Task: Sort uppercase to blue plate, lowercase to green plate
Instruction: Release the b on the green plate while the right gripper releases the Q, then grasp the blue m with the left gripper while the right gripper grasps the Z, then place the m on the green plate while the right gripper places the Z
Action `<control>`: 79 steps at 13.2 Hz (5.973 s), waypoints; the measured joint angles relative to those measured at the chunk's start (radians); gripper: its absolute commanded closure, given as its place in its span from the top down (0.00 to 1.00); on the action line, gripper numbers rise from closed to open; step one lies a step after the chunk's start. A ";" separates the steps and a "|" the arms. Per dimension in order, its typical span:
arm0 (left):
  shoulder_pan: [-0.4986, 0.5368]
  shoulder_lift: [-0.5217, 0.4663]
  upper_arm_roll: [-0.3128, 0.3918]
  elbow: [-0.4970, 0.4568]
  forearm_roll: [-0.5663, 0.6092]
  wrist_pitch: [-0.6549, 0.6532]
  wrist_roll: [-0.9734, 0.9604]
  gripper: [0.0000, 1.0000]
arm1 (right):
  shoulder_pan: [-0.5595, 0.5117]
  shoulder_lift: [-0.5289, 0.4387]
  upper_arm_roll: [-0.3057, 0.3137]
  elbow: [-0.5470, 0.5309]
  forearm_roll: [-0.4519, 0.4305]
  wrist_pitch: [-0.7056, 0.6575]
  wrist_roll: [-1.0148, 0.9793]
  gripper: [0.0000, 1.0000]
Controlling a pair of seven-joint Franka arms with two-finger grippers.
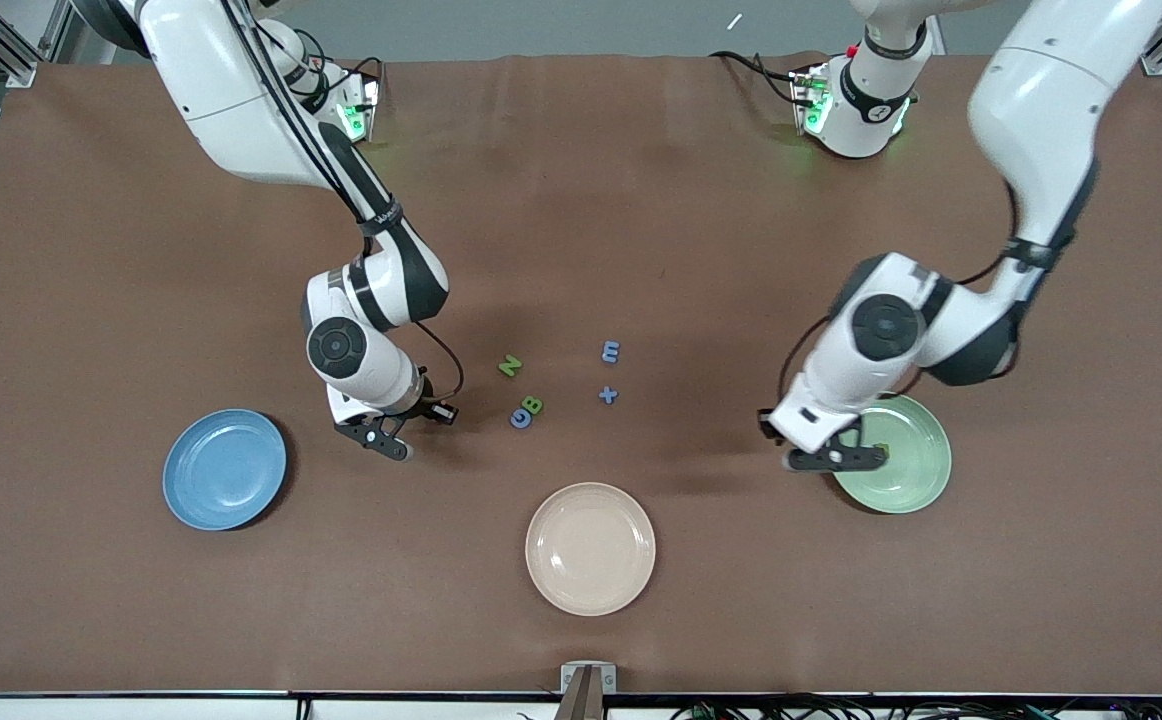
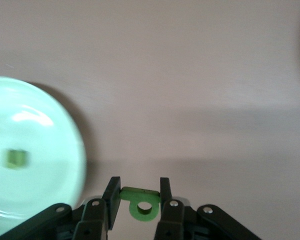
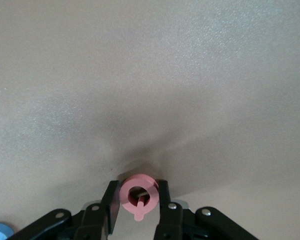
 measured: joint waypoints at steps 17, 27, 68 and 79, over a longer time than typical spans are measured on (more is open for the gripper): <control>0.251 0.012 -0.143 0.004 0.001 -0.161 0.237 1.00 | -0.455 0.004 -0.025 0.197 -0.062 -0.259 -0.853 0.50; -0.162 0.069 -0.187 0.068 0.001 -0.197 -0.487 0.78 | -0.342 0.005 0.004 0.194 -0.061 -0.325 -0.613 0.75; 0.091 0.091 -0.150 0.153 0.117 -0.253 0.052 0.08 | 0.152 -0.028 -0.275 0.010 0.073 -0.063 -0.262 0.06; 0.226 0.141 -0.101 0.067 0.118 -0.299 0.253 0.31 | -0.163 -0.028 -0.303 0.011 0.073 -0.067 -0.879 0.71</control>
